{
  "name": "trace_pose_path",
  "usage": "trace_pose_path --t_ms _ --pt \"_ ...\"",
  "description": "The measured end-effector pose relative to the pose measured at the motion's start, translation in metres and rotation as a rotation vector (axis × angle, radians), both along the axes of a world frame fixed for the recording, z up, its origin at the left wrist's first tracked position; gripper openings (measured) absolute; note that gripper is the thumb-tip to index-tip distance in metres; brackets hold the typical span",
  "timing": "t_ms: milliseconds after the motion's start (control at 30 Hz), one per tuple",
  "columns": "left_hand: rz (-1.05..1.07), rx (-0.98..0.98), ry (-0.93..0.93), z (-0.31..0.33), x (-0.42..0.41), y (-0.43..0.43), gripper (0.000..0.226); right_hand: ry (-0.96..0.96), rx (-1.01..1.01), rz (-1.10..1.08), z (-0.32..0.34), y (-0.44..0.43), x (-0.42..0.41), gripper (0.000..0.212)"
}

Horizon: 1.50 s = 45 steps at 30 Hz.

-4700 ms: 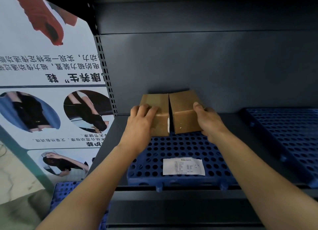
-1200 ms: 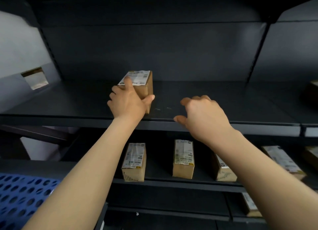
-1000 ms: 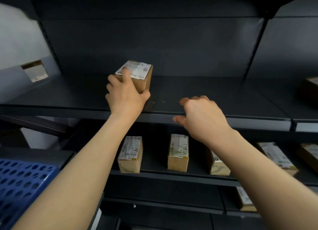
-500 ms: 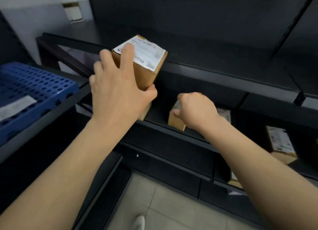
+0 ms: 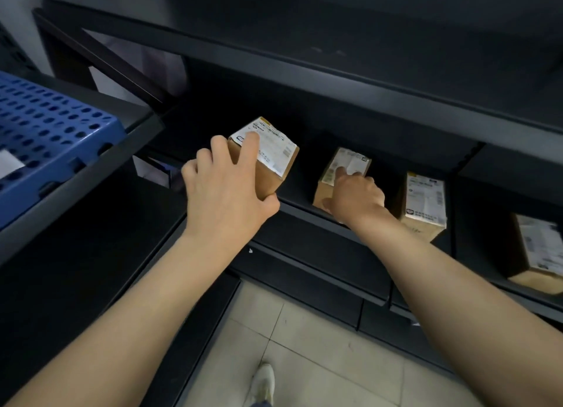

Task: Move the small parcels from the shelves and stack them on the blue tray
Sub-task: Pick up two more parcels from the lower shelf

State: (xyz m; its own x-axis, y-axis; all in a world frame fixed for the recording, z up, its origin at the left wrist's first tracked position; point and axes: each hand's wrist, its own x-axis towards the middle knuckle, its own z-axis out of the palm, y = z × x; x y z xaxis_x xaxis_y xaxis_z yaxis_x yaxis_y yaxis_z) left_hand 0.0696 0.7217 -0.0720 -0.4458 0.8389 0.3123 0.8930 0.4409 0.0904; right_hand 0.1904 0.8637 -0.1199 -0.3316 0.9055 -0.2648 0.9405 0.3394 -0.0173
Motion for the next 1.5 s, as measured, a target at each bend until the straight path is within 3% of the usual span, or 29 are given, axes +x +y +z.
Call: trace_pose_path --t_ms 400,600,1100,1500 --pt "-0.108 0.053 0.108 -0.031 -0.044 0.069 0.078 0.064 -0.102 -0.378 -0.055 0.065 -0.045 0.094" --pt "-0.128 0.026 0.100 -0.039 -0.052 0.072 0.080 0.096 -0.072 -0.386 -0.064 0.069 -0.047 0.082" --pt "0.100 0.009 0.053 -0.009 0.012 -0.010 0.083 0.166 -0.055 0.001 -0.002 -0.026 -0.022 0.075" --pt "0.502 0.174 0.198 0.061 0.084 -0.138 0.081 0.540 0.107 0.461 0.098 -0.130 0.008 0.073"
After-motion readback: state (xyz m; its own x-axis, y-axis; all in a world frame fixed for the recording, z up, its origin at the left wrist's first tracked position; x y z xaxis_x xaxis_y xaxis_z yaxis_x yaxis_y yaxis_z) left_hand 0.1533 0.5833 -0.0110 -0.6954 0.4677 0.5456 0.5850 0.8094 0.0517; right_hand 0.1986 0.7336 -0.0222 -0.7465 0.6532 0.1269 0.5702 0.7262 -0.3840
